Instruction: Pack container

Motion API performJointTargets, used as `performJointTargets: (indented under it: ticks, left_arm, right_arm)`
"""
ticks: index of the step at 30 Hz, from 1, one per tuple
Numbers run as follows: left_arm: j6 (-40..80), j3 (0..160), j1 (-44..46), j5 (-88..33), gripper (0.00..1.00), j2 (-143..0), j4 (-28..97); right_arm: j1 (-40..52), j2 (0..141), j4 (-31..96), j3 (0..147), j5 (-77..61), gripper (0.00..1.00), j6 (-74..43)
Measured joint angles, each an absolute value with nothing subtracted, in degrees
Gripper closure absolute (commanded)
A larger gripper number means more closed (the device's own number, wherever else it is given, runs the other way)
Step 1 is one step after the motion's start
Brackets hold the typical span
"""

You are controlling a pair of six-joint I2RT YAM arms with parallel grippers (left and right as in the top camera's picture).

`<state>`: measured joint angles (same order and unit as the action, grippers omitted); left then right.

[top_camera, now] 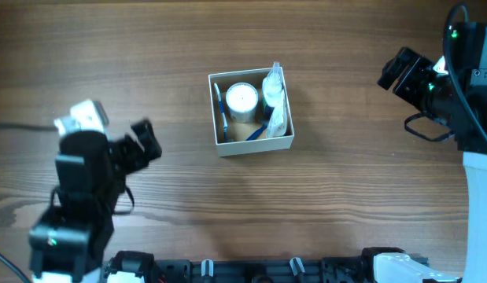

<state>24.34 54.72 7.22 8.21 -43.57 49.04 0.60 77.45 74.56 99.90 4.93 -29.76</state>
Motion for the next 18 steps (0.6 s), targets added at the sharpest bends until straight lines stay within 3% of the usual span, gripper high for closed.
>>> performJointTargets:
  ticks: [8, 18]
  left_arm:
    - [24.4, 31.8, 6.6, 6.5, 0.00, -28.3, 39.2]
    - [24.4, 18.3, 6.6, 4.4, 0.00, -15.0, 35.4]
  right_arm:
    - [0.6, 77.5, 74.5, 99.9, 4.9, 0.00, -29.8]
    - [0.6, 77.5, 74.5, 99.9, 4.9, 0.00, -29.8]
